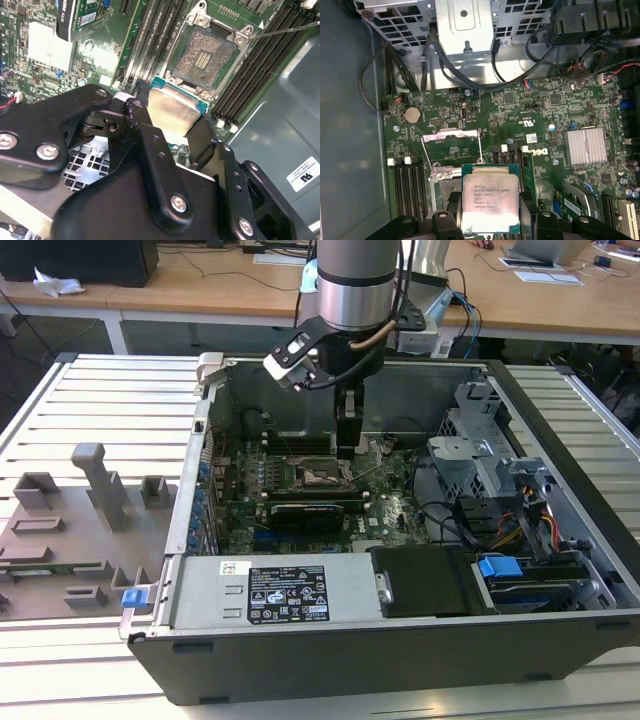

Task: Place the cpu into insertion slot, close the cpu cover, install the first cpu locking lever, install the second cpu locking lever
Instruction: 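Place the cpu into insertion slot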

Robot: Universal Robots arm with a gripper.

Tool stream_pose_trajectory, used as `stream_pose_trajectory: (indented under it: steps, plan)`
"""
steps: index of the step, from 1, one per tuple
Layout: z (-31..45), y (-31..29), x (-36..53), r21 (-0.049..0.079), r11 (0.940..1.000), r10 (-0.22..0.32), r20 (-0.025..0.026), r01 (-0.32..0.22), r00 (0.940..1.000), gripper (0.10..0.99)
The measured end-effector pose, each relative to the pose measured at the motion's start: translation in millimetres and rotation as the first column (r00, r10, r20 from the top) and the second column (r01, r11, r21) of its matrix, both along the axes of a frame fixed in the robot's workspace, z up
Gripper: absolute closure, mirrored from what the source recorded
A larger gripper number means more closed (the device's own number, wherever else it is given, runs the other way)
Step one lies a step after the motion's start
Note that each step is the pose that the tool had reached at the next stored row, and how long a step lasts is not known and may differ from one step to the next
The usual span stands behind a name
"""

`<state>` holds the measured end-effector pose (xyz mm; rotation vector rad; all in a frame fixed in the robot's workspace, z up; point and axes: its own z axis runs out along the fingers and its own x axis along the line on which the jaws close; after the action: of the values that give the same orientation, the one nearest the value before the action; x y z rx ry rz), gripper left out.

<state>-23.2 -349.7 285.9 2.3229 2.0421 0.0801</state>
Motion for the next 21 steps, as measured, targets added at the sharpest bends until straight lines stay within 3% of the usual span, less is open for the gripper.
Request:
stream_pose_trajectory:
  steps: [9,16,21]
  plan:
    - [-0.3,0.0,0.0,-0.001,0.9970,-0.078,0.0000,0.078,0.9970,0.541]
    - [-0.5,0.0,0.0,-0.001,0.9912,-0.132,0.0001,0.132,0.9912,0.541]
    - [-0.6,0.0,0.0,-0.001,0.9833,-0.182,0.0001,0.182,0.9833,0.541]
